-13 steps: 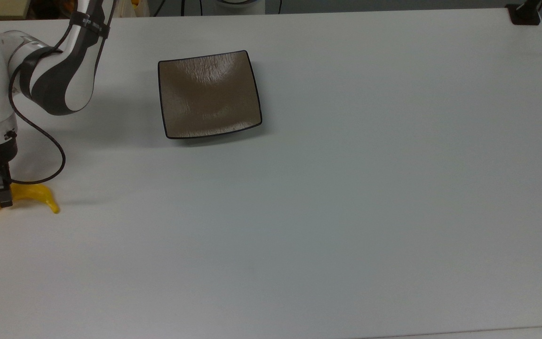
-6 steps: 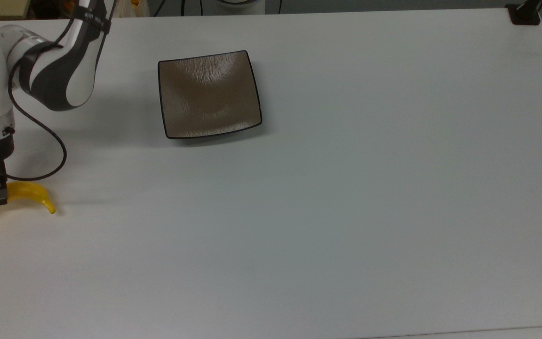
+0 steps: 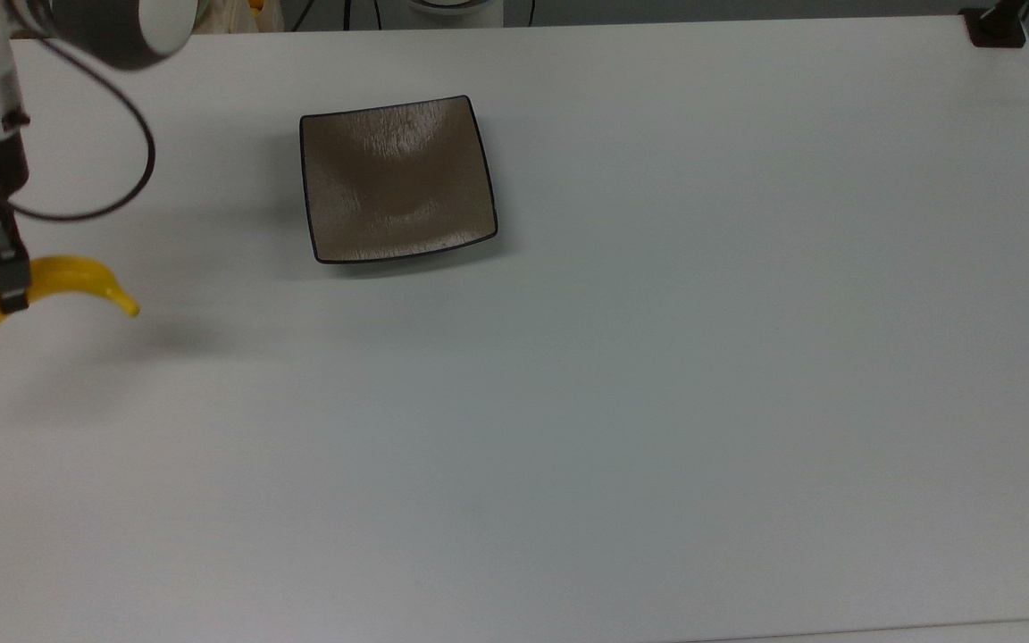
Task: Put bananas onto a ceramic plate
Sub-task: 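Lift the banana and carry it toward the brown square plate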
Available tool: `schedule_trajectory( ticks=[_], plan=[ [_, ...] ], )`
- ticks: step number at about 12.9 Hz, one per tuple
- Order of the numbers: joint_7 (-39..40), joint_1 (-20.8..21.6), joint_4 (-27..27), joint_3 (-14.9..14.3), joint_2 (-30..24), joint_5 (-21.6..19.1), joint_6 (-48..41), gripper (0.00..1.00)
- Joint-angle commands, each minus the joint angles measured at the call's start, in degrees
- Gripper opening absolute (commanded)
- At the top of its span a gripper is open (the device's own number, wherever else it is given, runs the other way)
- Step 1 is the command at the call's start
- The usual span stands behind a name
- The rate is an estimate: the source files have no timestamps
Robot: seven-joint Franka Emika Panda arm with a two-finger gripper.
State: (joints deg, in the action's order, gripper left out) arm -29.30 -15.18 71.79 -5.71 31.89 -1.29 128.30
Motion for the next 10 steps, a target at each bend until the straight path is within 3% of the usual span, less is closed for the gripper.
schedule_trajectory(
  ticks=[1, 5, 10],
  plan=[
    [6.96, 2.6, 5.2, 0.44, -9.82, -0.38, -10.76, 0.0],
    [16.19, 8.13, 10.72, 0.44, -18.61, -0.38, -25.8, 0.0],
    [21.91, 13.58, 22.75, 0.35, -26.69, -1.61, -33.38, 0.04]
  ],
)
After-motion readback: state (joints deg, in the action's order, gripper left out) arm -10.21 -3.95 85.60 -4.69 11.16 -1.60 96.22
